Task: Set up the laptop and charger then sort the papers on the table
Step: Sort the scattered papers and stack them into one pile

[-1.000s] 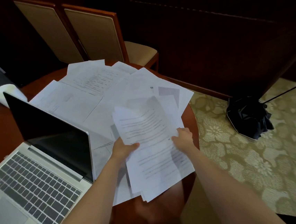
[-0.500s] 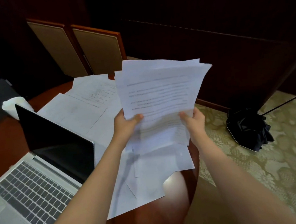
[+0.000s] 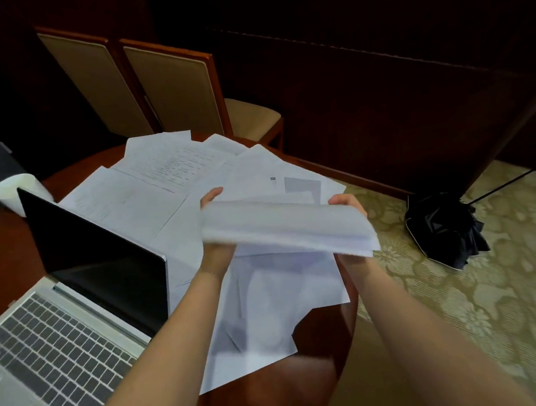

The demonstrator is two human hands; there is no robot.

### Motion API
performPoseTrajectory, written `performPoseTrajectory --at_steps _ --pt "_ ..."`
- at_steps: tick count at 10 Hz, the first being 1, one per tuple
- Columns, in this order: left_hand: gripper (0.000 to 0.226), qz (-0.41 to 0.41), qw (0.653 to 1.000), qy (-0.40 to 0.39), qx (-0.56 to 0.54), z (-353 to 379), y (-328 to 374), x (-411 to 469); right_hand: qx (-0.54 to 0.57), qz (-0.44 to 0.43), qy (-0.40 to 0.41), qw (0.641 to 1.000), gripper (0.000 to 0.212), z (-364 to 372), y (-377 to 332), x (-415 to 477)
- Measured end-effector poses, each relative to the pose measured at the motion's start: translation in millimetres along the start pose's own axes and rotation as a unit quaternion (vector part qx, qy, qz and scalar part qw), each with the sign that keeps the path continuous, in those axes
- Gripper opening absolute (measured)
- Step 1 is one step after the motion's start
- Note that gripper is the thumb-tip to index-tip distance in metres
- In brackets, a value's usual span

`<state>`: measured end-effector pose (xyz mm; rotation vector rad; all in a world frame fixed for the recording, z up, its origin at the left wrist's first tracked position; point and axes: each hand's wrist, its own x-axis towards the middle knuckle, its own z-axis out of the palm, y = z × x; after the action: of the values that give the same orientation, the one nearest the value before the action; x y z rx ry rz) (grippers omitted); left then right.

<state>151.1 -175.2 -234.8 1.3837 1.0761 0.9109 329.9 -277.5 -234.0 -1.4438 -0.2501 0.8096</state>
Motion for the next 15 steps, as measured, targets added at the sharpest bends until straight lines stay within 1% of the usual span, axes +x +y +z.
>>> performPoseTrajectory --at_steps 1,2,3,4,5,6,7,8,9,10,11,12,13,14,15 --pt "0.054 -0.008 1.0 0.008 -0.022 13 22 3 -0.053 -0.06 0.015 0.997 0.021 5 7 6" --pt "0.054 0.021 1.0 -0.002 -0.014 18 28 5 -0.044 -0.113 0.06 0.991 0.035 17 -5 10" --pt "0.048 0.025 0.999 0.031 -0.029 15 30 7 -0.007 -0.113 0.085 0.99 0.026 24 -17 12" --pt "0.058 -0.027 0.999 0.035 -0.01 13 20 7 -0.038 -0.09 0.069 0.993 0.007 21 -4 4" --pt "0.054 -0.05 0.998 0.036 0.001 15 11 6 -0.062 -0.08 0.06 0.993 0.026 16 1 4" --pt "0.045 -0.063 0.997 0.041 -0.011 15 14 9 -0.084 -0.096 0.046 0.991 0.016 16 -1 8" --pt "0.041 -0.056 0.998 0.033 0.005 14 10 10 -0.1 -0.076 0.04 0.991 0.012 15 2 12" --pt "0.037 -0.055 0.997 0.045 0.014 16 3 8 -0.116 -0.081 0.05 0.989 0.024 13 5 15" --pt "0.045 -0.1 0.993 0.03 0.061 19 -8 11 -0.16 -0.076 0.082 0.981 0.037 9 15 19" --pt "0.053 -0.185 0.974 -0.025 0.131 22 -26 14 -0.239 -0.018 0.105 0.965 0.04 2 30 21" --pt "0.051 -0.259 0.931 -0.094 0.24 25 -45 10 -0.345 0.028 0.098 0.933 0.038 -4 53 23" --pt "0.05 -0.281 0.899 -0.101 0.32 27 -48 6 -0.463 0.075 0.055 0.881 0.031 -9 73 32" --pt "0.057 -0.306 0.916 -0.058 0.252 29 -51 7 -0.466 0.094 0.033 0.879 0.026 -9 79 39" --pt "0.057 -0.334 0.924 -0.042 0.183 24 -53 9 -0.423 0.114 0.035 0.898 0.04 -7 72 42" --pt "0.009 -0.343 0.923 -0.033 0.17 14 -56 4 -0.387 0.168 0.011 0.906 0.036 -5 69 39"
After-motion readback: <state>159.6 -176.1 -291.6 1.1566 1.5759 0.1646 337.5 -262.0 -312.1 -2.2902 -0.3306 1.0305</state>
